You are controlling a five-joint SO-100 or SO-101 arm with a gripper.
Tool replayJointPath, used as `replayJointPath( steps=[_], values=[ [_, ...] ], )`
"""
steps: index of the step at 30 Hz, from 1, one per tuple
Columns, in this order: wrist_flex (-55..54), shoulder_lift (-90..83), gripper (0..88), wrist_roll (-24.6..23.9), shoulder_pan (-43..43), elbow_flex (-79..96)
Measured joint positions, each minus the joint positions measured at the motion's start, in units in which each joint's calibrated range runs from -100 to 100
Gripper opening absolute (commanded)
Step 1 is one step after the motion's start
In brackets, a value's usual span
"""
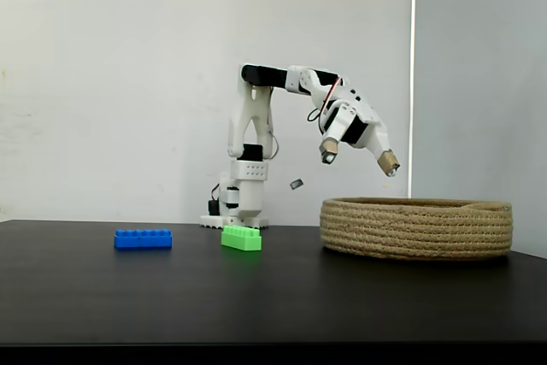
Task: Place the lego blocks in the tray
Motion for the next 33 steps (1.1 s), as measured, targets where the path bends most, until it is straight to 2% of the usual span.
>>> replayJointPath(
  steps=[6, 11, 13, 16, 25, 33],
  values=[
    [0.0, 0.0, 40.3, 0.1, -1.8, 0.0],
    [3.7, 0.0, 43.4, 4.9, 0.3, 0.0],
    [5.2, 0.0, 45.3, 8.3, 2.9, 0.0],
    [8.6, -0.8, 40.5, 12.3, 8.1, 0.9],
    [10.6, -4.0, 40.5, 16.5, 26.1, 8.1],
    [9.0, -7.3, 39.9, 17.1, 26.3, 17.8]
  ],
)
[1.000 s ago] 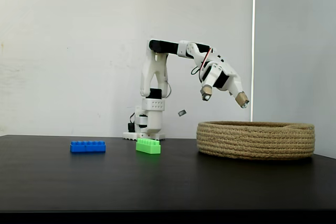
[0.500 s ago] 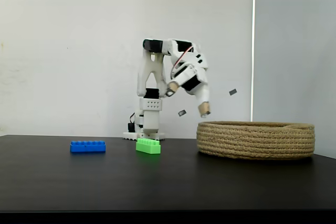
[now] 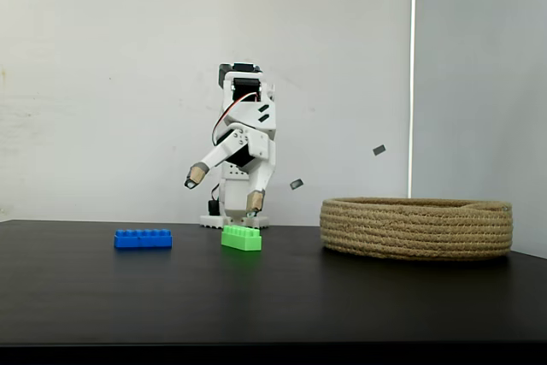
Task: Place the lego blocks in the tray
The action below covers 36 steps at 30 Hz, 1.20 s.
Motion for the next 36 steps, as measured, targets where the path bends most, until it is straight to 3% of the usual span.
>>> replayJointPath(
  steps=[19, 30, 36],
  values=[
    [0.0, 1.4, 38.5, -0.9, -4.9, 4.7],
    [-4.1, 3.0, 26.3, 1.0, -4.4, 7.9],
    [-5.8, 2.9, 15.0, 2.0, -4.1, 9.2]
  ],
)
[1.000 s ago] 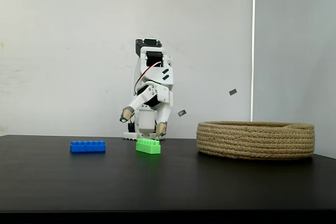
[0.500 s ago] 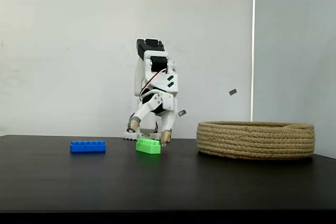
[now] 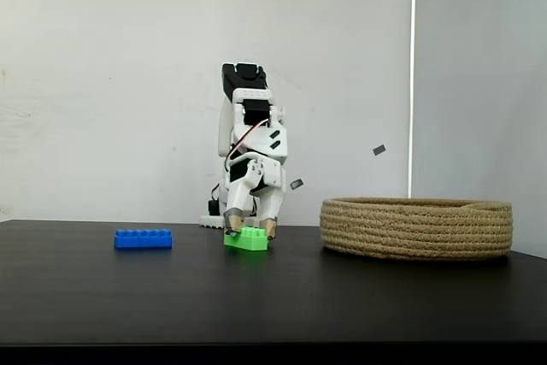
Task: Place the lego blocks in the tray
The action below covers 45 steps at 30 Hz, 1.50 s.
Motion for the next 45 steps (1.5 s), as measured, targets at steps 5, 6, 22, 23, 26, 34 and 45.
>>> replayJointPath(
  steps=[5, 6, 22, 23, 26, 34, 45],
  values=[
    [-0.1, 0.0, 8.0, 0.6, 0.2, 0.3],
    [-0.2, -0.1, 4.8, 0.7, 0.2, 0.5],
    [-0.8, -1.6, 0.2, 5.5, 6.6, -0.6],
    [-0.8, -2.2, 0.2, 6.0, 7.7, -0.6],
    [-0.8, -4.4, 0.2, 6.9, 10.2, -0.6],
    [4.1, -10.4, 0.2, 7.8, 9.6, -6.7],
    [15.9, -10.5, 0.2, 6.2, -1.1, -30.4]
  ],
)
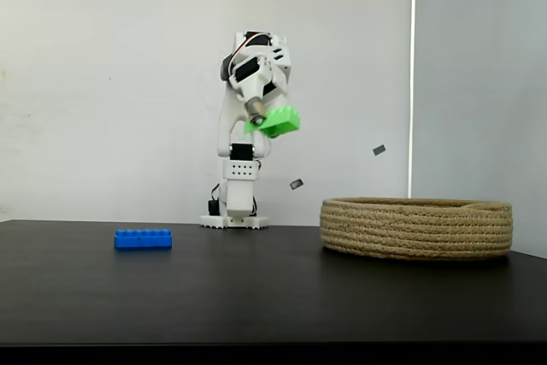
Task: Place the lego blocks in the tray
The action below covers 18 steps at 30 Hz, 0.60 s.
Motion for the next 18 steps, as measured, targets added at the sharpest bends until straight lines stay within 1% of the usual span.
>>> replayJointPath(
  steps=[5, 8, 13, 18],
  values=[
    [1.1, 0.0, 0.2, -1.5, -7.0, -5.0],
    [1.4, 0.2, 0.2, -2.5, -11.0, -5.0],
    [4.9, 2.7, 0.2, -4.7, -15.6, -3.1],
    [3.2, 4.5, 0.5, -6.8, -20.8, -1.8]
  ],
)
